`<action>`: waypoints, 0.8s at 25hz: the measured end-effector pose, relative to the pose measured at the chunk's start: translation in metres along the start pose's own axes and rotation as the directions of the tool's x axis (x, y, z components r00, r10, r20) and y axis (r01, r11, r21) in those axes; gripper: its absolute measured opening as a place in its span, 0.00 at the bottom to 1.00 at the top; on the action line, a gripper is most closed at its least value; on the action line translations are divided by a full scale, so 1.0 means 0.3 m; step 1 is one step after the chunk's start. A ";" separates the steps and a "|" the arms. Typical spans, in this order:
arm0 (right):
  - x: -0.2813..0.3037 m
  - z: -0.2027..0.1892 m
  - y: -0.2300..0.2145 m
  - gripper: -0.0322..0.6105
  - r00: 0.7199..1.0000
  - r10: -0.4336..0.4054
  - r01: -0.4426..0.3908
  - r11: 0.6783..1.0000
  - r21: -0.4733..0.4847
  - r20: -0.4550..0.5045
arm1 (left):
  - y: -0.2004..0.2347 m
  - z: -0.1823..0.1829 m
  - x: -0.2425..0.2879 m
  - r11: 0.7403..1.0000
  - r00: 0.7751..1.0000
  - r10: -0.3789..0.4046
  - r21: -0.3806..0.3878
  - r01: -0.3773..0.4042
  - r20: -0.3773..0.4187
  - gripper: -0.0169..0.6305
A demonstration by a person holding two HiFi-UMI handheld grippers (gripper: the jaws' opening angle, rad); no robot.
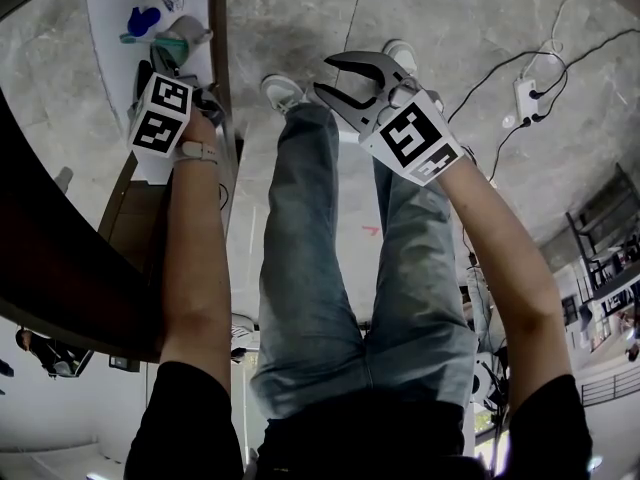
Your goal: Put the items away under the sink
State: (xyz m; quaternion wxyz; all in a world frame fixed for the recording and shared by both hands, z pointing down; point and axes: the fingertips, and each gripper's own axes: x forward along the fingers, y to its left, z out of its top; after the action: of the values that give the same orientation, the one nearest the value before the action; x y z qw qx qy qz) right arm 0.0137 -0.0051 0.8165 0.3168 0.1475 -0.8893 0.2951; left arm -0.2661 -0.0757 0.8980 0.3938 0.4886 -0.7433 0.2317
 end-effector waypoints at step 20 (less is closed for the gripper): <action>-0.194 0.162 -0.028 0.28 0.994 -0.061 0.060 0.998 0.011 0.095 | -0.183 0.083 -0.274 0.996 0.995 -0.091 0.001 0.091 0.030 0.26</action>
State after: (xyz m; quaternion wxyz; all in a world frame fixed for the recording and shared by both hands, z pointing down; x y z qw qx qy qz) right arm 0.0383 -0.0373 0.7520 0.2822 0.1894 -0.8973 0.2817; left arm -0.2077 -0.0718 0.8145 0.3928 0.5252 -0.7263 0.2059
